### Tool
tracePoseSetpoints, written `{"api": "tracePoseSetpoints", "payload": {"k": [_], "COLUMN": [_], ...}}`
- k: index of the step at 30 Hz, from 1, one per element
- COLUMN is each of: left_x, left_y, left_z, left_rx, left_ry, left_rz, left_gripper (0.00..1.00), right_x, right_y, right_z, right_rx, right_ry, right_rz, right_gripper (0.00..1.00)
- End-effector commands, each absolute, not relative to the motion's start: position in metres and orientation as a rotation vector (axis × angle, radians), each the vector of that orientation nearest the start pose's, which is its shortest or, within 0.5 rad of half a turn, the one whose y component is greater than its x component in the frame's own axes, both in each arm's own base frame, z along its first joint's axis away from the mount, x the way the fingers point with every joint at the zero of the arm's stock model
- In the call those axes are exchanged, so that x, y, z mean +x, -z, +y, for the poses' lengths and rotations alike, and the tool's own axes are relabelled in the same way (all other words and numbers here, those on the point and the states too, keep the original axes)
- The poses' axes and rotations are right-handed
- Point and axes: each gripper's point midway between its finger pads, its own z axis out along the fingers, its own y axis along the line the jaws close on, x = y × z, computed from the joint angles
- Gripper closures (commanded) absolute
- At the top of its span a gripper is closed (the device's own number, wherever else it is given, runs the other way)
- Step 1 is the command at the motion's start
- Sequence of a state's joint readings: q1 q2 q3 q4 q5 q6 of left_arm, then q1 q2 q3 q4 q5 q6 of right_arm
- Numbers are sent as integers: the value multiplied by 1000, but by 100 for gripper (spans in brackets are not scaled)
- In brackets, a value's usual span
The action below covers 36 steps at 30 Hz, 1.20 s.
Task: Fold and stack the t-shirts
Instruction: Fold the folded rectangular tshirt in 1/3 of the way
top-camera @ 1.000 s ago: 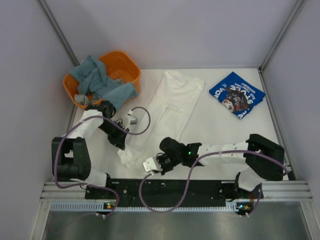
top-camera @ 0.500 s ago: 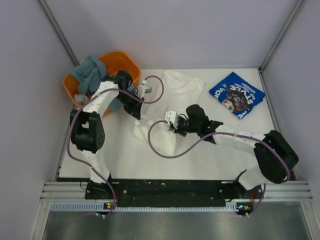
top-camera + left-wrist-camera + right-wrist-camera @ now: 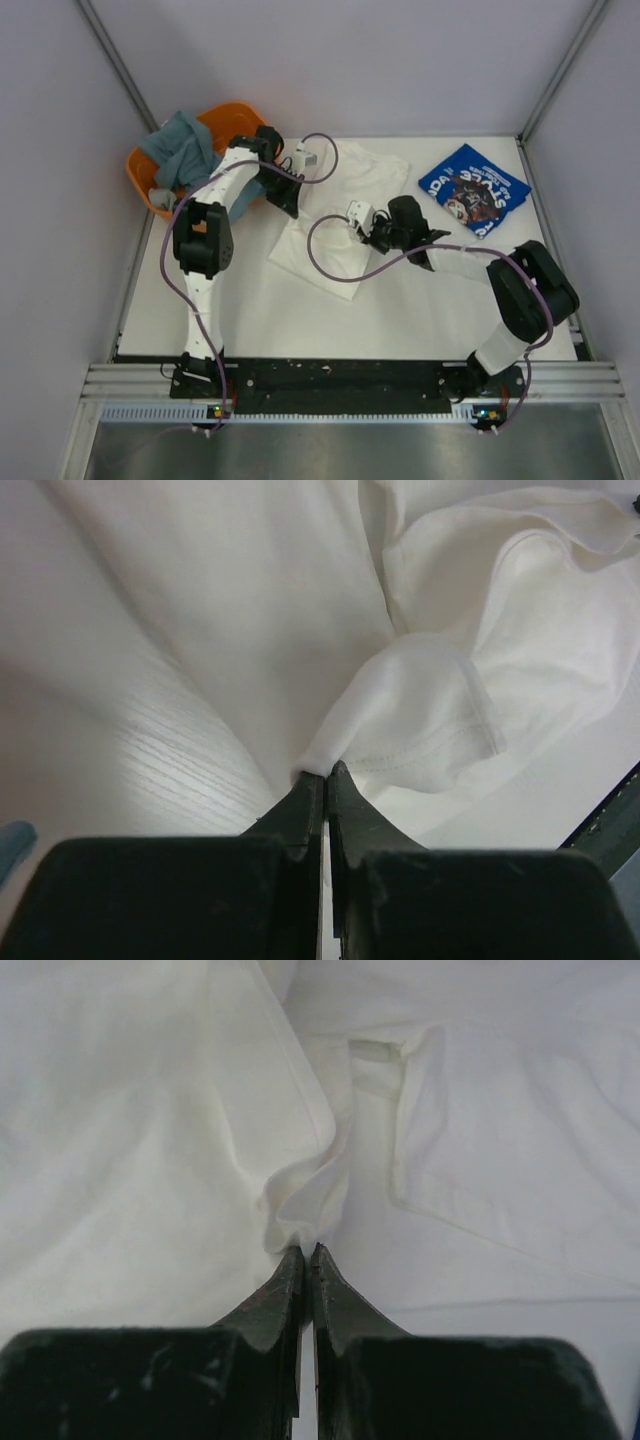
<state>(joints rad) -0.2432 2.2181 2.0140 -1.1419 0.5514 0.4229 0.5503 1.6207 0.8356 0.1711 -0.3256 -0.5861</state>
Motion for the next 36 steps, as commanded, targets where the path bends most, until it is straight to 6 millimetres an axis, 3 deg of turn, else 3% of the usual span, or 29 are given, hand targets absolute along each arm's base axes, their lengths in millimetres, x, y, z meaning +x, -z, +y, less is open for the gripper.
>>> {"api": "tracePoseSetpoints", "payload": {"k": [1,9,13,15,16,18,20,22,24,26,28,31,33,36], "left_x": [439,449,460,467,469,475,483,490,490,475,446,407,414,428], "left_y": [-112,-88,-85,-90,-92,-99,-111,-129,-154,-165,-161,-140,-128,-117], "left_z": [-194,-191,-192,-196,-199,-201,-200,-199,-200,-204,-207,-201,-195,-192], "left_rx": [963,920,878,873,877,887,905,940,997,1113,1337,1651,1711,1803], "left_ry": [709,661,635,641,648,641,605,567,538,557,578,556,413,249], "left_rz": [2507,2558,2548,2508,2489,2449,2409,2347,2264,2205,2129,2018,1964,1852], "left_gripper": [100,100,100,88,75,60,54,52,51,52,54,53,48,43], "right_x": [381,392,401,407,411,422,434,446,457,462,454,421,411,404], "right_y": [-105,-95,-84,-74,-72,-65,-61,-69,-86,-111,-135,-149,-152,-143], "right_z": [257,243,231,225,223,213,201,195,190,190,192,212,217,216], "right_rx": [-1284,-1305,-1316,-1331,-1329,-1288,-1236,-1159,-1046,-936,-865,-906,-811,-668], "right_ry": [-267,-188,-97,-54,-28,48,126,125,74,-23,-166,-387,-493,-585], "right_rz": [1606,1669,1734,1778,1792,1847,1897,1916,1931,1927,1905,1898,1990,2111], "right_gripper": [100,100,100,100,99,84,65,51,47,46,46,43,43,44]}}
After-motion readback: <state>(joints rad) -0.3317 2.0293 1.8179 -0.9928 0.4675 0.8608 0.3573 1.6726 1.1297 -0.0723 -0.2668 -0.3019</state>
